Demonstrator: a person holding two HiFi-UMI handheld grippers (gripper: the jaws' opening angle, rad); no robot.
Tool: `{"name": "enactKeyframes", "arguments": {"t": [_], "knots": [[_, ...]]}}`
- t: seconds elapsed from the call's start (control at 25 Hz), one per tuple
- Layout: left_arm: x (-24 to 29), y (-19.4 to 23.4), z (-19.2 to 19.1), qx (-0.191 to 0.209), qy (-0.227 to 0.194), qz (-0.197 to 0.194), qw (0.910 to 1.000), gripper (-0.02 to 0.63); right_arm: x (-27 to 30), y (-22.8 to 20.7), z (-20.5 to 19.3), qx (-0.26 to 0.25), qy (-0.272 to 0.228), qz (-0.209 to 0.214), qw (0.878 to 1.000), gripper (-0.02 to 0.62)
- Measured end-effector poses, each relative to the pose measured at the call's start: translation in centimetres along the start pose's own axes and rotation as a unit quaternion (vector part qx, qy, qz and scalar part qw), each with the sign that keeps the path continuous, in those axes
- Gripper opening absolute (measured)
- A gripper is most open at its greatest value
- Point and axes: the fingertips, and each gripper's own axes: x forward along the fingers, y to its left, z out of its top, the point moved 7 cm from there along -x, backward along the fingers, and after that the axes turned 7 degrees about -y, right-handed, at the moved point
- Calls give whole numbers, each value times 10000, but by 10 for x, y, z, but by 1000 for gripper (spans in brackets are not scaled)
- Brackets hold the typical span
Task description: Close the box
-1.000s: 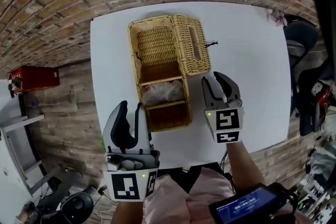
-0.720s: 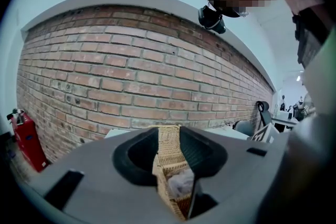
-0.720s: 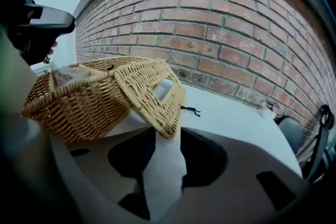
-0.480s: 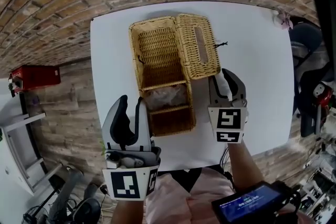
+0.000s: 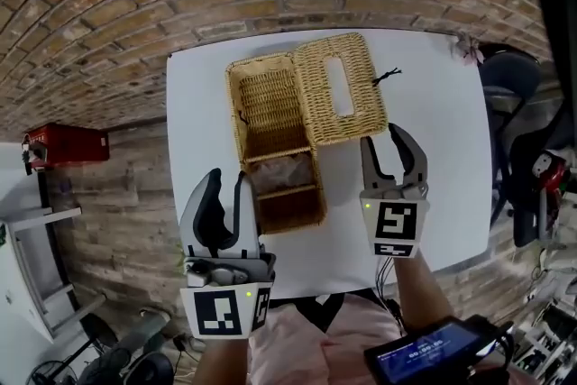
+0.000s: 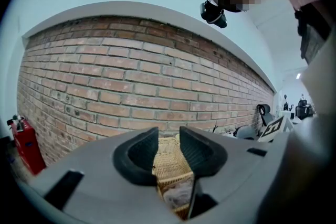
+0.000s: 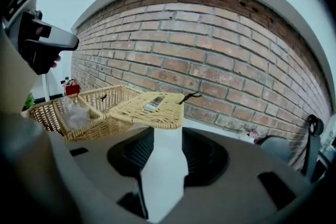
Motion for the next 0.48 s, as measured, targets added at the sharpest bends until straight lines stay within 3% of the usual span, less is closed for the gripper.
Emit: {"name": "enactKeyframes", "arguments": {"t": [0.28,0.48], "knots": [[-3,-11,5,39,-83,6,10000,132,-8,-1,22,639,-713,444,9944,168],[10,-9,10,74,-172,-33,9998,132,-8,5,33,595,-864,693,9921,147]]}}
